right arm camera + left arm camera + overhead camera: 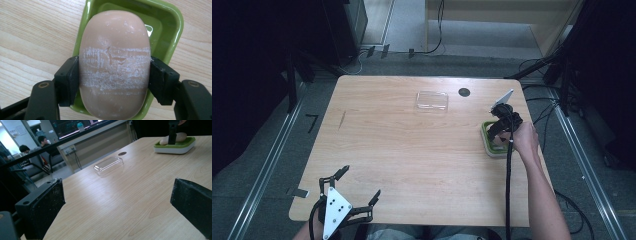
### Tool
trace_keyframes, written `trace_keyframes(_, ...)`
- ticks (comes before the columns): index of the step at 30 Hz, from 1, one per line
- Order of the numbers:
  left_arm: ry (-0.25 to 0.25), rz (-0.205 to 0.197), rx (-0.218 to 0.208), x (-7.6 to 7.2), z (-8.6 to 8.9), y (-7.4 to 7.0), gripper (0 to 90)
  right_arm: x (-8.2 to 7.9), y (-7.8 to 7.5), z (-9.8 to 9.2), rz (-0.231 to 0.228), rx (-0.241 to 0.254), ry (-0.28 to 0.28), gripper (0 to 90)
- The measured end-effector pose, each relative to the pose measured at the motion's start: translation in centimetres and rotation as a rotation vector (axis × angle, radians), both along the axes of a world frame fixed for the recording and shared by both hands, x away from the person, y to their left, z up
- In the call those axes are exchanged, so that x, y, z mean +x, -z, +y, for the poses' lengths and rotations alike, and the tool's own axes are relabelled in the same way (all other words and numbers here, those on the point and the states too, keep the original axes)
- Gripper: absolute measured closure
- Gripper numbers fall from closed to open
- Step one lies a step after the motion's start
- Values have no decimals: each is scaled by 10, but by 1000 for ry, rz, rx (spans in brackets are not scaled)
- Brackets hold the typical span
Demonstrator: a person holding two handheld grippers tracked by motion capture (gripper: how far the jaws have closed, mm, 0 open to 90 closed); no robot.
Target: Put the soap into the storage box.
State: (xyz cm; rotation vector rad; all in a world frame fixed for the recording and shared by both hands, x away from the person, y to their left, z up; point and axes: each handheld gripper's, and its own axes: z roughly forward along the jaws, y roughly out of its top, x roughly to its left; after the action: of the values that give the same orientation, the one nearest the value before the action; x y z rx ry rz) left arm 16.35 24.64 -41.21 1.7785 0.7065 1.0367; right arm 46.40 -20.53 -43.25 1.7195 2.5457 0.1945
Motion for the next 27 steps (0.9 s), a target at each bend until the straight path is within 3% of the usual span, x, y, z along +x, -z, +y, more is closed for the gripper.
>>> trace_keyframes(27, -1, -1, 0, 0, 0, 0, 0, 4, 9, -4, 3, -12, 65, 340)
